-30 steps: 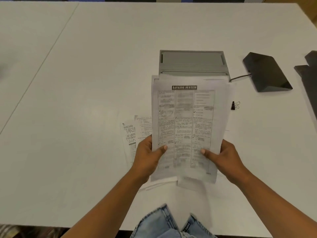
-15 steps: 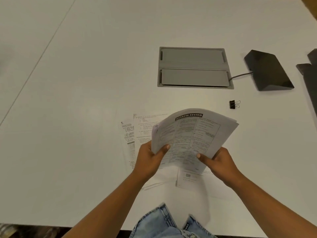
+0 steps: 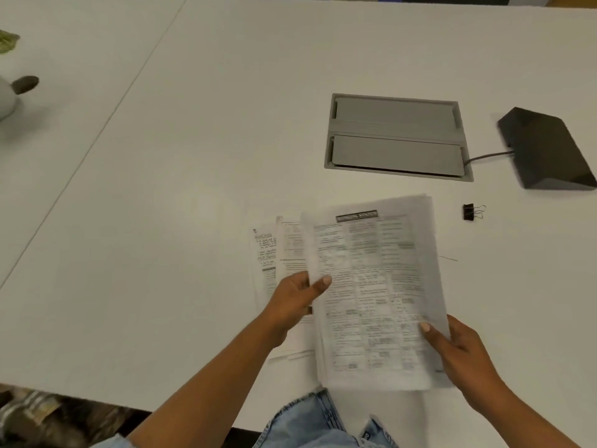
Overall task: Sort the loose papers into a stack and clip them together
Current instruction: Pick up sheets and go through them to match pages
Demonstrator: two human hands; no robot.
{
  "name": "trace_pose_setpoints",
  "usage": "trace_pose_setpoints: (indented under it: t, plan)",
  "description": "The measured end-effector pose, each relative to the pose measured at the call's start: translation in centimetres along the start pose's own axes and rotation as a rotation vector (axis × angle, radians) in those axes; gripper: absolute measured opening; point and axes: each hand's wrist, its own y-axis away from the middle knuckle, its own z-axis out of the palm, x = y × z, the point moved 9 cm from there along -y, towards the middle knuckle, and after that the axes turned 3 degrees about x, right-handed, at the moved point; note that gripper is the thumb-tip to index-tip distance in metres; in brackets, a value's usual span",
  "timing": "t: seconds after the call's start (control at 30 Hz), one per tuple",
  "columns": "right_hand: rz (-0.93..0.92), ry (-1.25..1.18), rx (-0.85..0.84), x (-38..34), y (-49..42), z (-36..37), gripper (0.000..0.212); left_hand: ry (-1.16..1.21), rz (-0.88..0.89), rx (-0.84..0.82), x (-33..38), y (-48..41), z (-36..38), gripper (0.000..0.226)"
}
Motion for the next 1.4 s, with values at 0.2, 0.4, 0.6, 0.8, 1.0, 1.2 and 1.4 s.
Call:
trace_pose_setpoints:
  t: [0.2,0.4,0.6,0.8,1.0,1.2,1.4]
  plan:
    - [0.063,0.016,0.135,2.2,1.0,-3.2,0.018,-0.462,-0.054,0.591,-4.8,-0.2,-5.7,0.053]
    - [0.077,0.024,0.22,2.5,1.3,-4.2,0.013,-0.981,-0.133,0.662,-6.1,-0.4,-4.9,0.082]
    - [0.08,0.042,0.254,2.2,1.4,-4.3,0.011,-0.962,-0.289,0.709,-6.7,-0.2,-5.2,0.096]
    - [0.1,0.049,0.28,2.3,1.5,-4.5,0.011,-0.836,-0.296,0.667,-6.7,-0.5,-6.2,0.087]
    - [0.101,0.057,0.267,2.3,2.0,-4.4,0.012,-0.453,-0.092,0.602,-6.9,-0.7,-6.6,0.017]
    - [0.104,0.057,0.284,2.6,2.4,-4.3,0.013,-0.346,-0.075,0.667,-7.4,0.3,-7.8,0.021]
    - [0.112,0.089,0.285,3.2,2.6,-4.3,0.013,-0.351,-0.171,0.841,-7.9,1.8,-9.3,0.005]
